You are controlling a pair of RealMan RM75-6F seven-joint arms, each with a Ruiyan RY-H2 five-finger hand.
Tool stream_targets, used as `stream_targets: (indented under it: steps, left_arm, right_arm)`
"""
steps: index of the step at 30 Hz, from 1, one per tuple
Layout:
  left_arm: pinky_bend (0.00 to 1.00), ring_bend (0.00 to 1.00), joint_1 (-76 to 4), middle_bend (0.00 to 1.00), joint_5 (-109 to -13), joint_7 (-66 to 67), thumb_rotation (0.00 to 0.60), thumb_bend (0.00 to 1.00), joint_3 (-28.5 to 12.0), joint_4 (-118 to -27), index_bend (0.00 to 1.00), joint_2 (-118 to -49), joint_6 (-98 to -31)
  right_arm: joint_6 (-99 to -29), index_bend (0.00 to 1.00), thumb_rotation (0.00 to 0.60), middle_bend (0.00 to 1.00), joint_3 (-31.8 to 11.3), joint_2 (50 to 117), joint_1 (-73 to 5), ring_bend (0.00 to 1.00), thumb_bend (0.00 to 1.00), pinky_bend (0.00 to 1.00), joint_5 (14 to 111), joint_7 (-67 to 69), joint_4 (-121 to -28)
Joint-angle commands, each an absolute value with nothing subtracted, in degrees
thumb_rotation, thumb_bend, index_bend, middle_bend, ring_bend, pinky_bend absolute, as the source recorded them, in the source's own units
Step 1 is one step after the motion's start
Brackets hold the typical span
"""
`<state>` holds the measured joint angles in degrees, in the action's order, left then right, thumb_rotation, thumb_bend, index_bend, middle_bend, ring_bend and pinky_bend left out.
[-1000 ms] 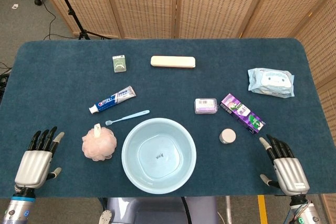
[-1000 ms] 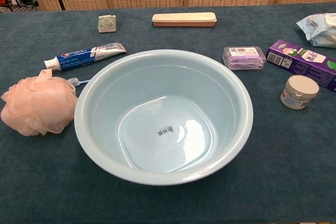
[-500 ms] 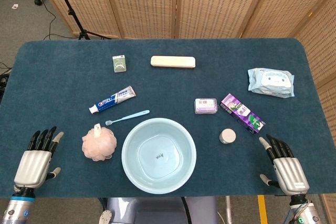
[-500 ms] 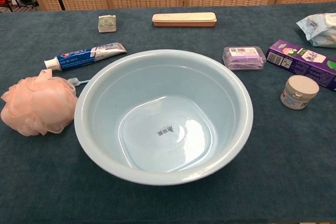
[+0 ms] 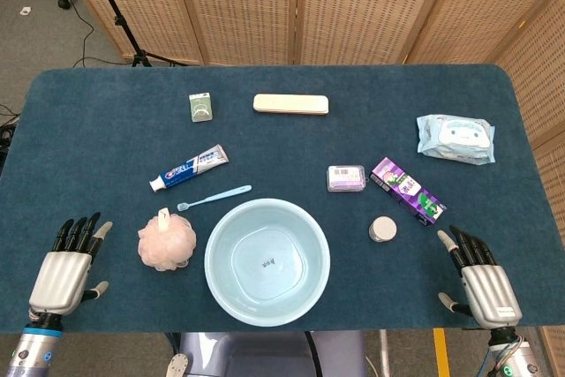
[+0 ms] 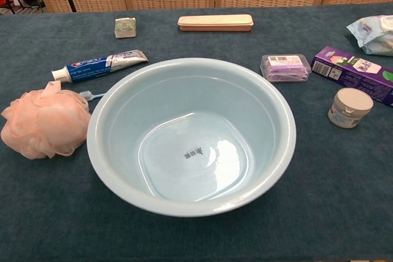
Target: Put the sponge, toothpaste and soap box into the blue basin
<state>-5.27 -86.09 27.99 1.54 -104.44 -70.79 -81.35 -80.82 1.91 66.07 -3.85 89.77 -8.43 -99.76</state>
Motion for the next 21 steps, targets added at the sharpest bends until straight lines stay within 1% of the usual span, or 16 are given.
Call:
stream_targets:
  steps: [1, 10, 16, 21]
  left_arm:
    - [0.0, 0.0, -6.2, 0.0, -84.8, 28.0, 0.6, 0.1, 0.8, -104.7, 0.0, -70.9, -79.9]
    - [0.0, 0.0, -11.2, 0.0, -79.3, 29.9, 0.6, 0.1, -3.2, -107.1, 0.0, -71.2, -73.9]
    - [0.0, 0.0, -15.7, 0.0, -72.5, 30.6, 0.6, 0.1, -6.0, -107.8, 0.0, -71.7, -67.6]
    - [0.0, 0.0, -19.0, 0.0, -66.9, 29.5, 0.6, 0.1, -7.4, -109.3, 0.0, -71.1, -62.4]
  right_arm:
    - [-80.9, 0.0, 0.6, 0.0, 1.9, 66.0, -3.8, 0.0, 0.21, 0.07, 89.8, -8.4, -99.8]
    - [-81.3, 0.0, 0.6, 0.0, 1.8, 65.9, -3.7, 0.0, 0.21, 0.07, 89.9, -7.8, -99.7]
    - [-81.4, 0.0, 0.6, 0.0, 1.8, 66.0, -3.7, 0.0, 0.21, 0.07, 90.2, -7.8, -99.7]
    - [-81.5, 0.0, 0.6, 0.0, 1.8, 66.0, -3.7, 0.0, 0.21, 0.07, 90.2, -7.7, -99.6]
